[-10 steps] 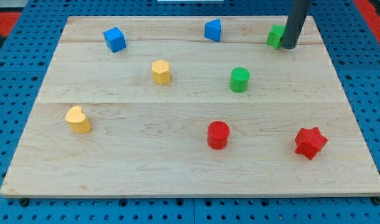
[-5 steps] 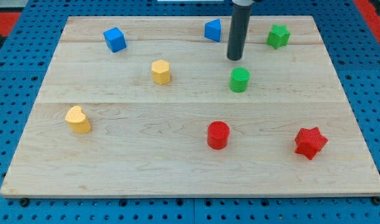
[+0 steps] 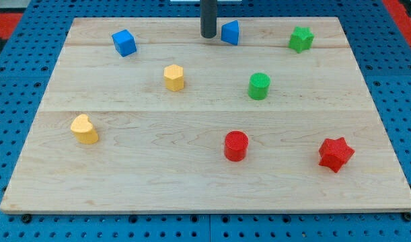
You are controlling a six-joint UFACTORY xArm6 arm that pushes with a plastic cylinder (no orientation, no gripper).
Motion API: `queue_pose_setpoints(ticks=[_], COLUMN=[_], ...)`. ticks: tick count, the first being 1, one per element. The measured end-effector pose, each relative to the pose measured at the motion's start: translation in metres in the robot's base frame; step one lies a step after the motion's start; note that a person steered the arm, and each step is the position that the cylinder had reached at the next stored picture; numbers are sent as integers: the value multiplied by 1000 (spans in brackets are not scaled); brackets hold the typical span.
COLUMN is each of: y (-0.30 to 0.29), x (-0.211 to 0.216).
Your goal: Slide the blue cube downwards slightly
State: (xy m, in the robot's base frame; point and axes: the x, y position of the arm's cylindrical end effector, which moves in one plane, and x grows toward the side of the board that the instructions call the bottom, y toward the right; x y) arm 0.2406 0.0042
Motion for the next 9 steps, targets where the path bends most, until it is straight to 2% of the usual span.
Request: queue_pose_setpoints(ticks=[1,3,4,5,6,7,8,9], y=[0,5,5,5,28,42,37,26], x=[-31,9,12,-24,-30,-2,-4,-38])
